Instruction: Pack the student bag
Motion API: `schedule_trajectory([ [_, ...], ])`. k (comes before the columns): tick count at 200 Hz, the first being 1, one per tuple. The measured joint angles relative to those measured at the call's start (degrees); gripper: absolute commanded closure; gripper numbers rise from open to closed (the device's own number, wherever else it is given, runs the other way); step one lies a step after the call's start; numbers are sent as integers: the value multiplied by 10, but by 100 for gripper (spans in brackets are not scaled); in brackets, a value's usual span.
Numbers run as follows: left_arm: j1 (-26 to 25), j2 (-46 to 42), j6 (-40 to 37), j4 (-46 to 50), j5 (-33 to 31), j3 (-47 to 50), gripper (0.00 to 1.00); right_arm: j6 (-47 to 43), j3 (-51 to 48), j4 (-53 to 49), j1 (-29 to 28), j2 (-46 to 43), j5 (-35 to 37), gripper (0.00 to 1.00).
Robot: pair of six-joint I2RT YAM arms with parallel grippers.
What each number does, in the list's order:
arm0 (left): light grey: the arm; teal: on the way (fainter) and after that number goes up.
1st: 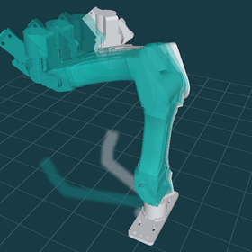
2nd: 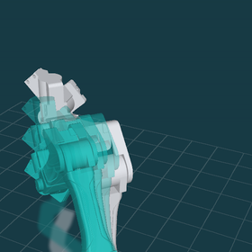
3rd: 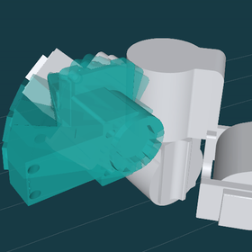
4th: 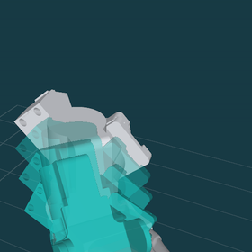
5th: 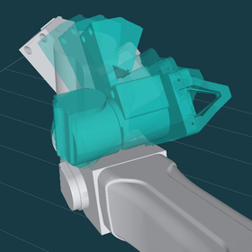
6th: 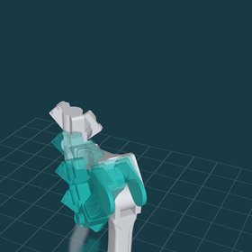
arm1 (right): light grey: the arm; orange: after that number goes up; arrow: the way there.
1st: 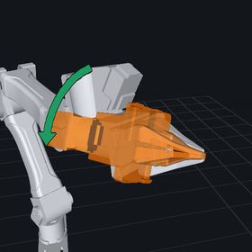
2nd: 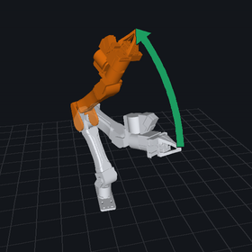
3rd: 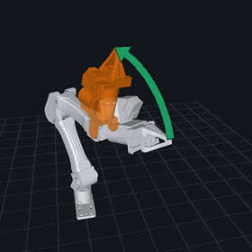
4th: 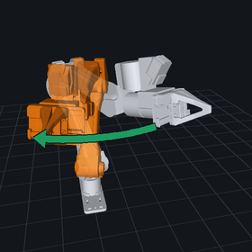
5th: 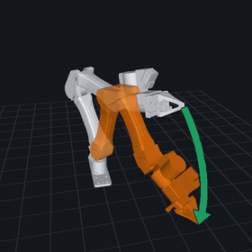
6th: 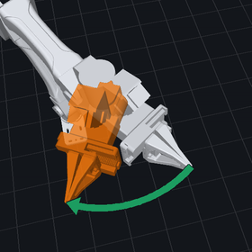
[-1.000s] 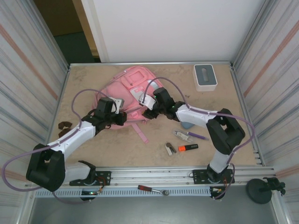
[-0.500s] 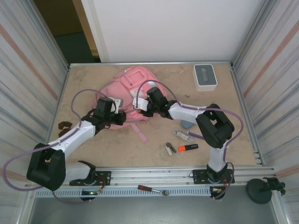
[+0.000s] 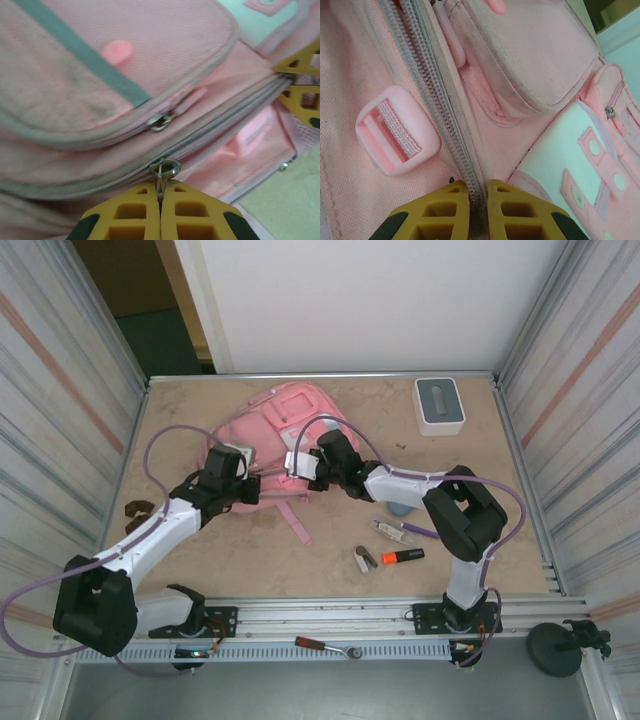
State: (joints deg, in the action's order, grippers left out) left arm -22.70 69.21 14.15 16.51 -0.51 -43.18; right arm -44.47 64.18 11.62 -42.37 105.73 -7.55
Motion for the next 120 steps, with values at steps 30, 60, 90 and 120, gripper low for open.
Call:
schedule_trajectory([
  [30, 19, 0, 0, 6, -26, -3, 100, -21, -13, -3, 17, -10, 3, 100],
  [60, 34, 2, 0, 10, -28, -17, 100, -43, -14, -6, 22, -11, 5, 100],
  [90, 44, 8, 0, 14, -25, -22, 100, -55, -15, -5, 22, -13, 5, 98],
  [120, 51, 10, 1, 14, 9, -23, 100, -51, -15, -14, 24, -13, 7, 80],
])
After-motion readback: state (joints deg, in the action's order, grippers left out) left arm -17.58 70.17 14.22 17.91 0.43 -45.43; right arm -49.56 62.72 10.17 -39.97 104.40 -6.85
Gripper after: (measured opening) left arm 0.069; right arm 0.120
